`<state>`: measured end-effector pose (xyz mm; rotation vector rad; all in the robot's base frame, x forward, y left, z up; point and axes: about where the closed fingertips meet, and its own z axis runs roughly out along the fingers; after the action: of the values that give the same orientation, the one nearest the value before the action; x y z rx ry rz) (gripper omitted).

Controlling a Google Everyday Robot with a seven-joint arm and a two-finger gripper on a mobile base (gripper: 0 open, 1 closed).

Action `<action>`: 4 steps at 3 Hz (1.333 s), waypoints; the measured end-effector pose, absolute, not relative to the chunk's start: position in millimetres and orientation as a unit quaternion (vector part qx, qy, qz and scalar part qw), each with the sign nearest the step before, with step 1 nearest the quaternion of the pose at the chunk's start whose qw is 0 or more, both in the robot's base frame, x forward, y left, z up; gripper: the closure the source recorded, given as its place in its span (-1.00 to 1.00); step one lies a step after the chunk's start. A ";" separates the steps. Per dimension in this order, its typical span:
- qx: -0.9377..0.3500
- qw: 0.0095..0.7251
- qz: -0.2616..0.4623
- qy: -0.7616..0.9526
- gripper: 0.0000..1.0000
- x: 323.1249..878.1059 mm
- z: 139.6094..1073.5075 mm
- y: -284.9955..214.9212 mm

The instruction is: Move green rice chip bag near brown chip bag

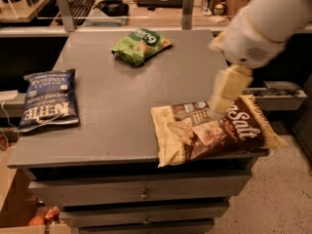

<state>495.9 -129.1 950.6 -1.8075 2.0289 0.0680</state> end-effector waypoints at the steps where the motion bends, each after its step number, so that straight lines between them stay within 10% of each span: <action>1: -0.658 0.260 0.064 0.704 -1.00 550.2 939.8 -62.7; 4: -0.643 0.333 0.109 0.680 -1.00 612.8 948.0 8.0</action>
Offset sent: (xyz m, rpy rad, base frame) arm 0.1535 0.1909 0.0191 0.4200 -0.1323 0.1331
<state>612.8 8.0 948.0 -1.6803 1.7770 0.2848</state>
